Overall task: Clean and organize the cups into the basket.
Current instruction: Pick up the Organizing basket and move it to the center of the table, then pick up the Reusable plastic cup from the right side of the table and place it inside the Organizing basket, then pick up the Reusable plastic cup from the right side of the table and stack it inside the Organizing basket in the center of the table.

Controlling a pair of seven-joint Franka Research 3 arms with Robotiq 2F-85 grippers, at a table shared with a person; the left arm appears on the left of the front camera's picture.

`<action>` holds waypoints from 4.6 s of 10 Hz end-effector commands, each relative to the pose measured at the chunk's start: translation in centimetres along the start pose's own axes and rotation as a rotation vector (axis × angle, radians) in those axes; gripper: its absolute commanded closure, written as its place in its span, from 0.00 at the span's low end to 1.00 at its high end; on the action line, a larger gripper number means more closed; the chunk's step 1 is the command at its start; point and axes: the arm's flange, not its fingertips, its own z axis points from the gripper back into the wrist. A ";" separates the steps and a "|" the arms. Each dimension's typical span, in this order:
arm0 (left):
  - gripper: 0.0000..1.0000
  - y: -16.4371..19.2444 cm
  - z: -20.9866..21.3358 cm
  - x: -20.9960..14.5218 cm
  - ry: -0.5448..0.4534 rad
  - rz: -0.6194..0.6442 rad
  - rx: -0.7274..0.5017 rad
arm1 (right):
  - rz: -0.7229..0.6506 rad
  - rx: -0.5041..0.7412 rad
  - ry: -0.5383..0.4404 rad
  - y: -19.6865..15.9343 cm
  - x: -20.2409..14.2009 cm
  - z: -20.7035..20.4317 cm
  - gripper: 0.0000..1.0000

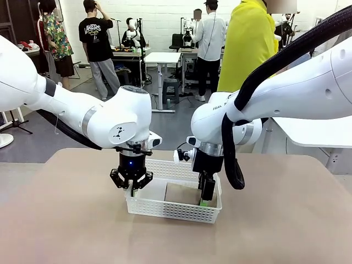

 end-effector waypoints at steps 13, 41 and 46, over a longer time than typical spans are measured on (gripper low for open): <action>1.00 0.3 -0.4 -0.1 0.008 -0.006 0.009 | 0.025 -0.188 -0.482 10.5 -25.5 15.2 0.00; 1.00 0.3 -0.4 -0.1 0.008 -0.006 0.009 | -0.082 -0.332 -0.963 15.1 -44.5 10.1 0.00; 1.00 0.3 -0.4 -0.1 0.008 -0.006 0.009 | -0.043 -0.363 -1.024 11.2 -43.2 5.3 0.00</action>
